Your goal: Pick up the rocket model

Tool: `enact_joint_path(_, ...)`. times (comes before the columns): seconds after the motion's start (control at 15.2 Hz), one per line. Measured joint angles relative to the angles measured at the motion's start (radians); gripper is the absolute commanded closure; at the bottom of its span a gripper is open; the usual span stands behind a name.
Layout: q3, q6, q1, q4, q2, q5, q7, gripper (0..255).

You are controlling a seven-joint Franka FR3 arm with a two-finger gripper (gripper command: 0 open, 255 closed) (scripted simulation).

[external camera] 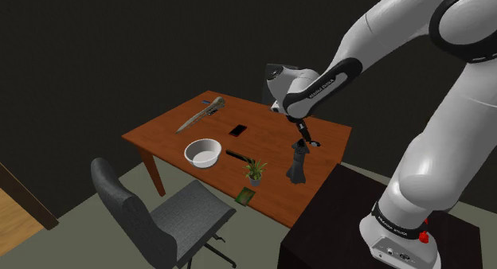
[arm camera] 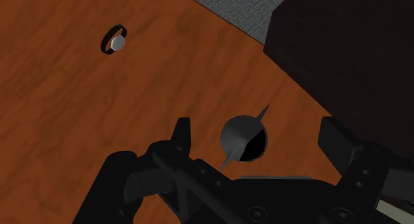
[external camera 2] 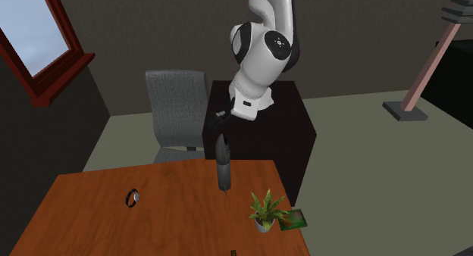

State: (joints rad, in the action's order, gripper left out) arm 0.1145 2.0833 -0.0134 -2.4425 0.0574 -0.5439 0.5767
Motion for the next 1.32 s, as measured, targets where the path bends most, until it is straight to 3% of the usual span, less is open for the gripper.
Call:
enact_joint_path(0.46,0.007,0.088,-0.007,-0.011,-0.089,-0.036,-0.035,0)
enact_joint_path(0.53,0.007,0.094,-0.007,-0.013,-0.093,-0.039,-0.039,255)
enact_joint_path(1.32,0.005,0.084,-0.005,-0.011,-0.084,-0.035,-0.035,255)
